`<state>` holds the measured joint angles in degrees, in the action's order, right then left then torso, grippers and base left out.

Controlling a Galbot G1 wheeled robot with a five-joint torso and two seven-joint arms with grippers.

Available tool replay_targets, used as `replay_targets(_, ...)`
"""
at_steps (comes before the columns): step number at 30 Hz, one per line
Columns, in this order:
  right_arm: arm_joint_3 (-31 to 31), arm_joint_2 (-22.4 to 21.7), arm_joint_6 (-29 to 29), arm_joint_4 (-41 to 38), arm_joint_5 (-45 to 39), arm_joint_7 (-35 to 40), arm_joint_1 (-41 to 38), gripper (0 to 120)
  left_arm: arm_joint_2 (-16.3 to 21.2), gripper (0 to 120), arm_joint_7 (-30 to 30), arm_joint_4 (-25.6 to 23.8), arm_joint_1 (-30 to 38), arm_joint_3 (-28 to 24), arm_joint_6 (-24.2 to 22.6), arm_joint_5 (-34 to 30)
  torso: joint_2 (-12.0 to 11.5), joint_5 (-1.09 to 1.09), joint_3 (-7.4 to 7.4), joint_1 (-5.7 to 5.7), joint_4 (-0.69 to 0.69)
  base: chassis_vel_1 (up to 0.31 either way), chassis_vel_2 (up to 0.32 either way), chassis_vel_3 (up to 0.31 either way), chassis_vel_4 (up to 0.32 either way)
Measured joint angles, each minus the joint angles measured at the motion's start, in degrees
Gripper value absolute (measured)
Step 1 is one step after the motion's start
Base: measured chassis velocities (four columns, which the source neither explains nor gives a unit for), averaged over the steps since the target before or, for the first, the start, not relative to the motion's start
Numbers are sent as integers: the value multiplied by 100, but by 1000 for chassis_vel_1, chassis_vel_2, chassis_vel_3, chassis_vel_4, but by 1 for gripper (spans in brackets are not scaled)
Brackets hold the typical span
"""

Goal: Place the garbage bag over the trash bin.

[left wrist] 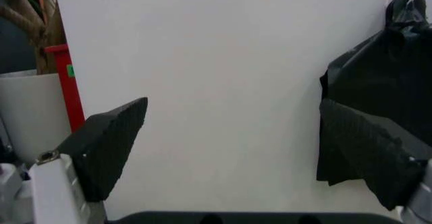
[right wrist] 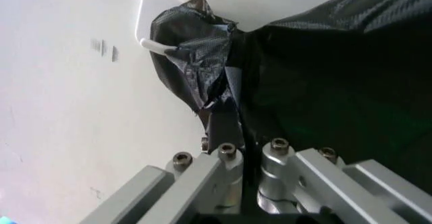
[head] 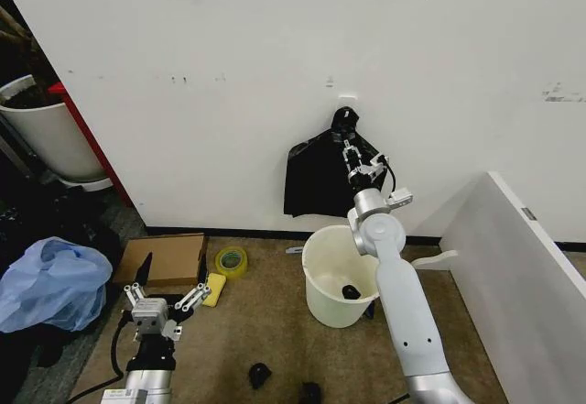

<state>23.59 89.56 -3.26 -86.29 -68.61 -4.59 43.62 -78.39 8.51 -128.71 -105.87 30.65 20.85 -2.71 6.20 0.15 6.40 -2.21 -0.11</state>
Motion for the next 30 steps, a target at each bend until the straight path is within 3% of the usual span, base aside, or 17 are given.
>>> replay_targets(8, -17, -63, 26, -270, 131, -1, 312, 0, -47, 100, -1, 109, -10, -105, 38, 92, 0, 0, 0, 0, 0, 0, 0, 0, 0)
replay_targets(30, -444, -626, 410, -1963, 1557, -224, 2912, 0, -106, 100, 31, 406, 160, -221, 197, 243, 0, 1, 0, 0, 0, 0, 0, 0, 0)
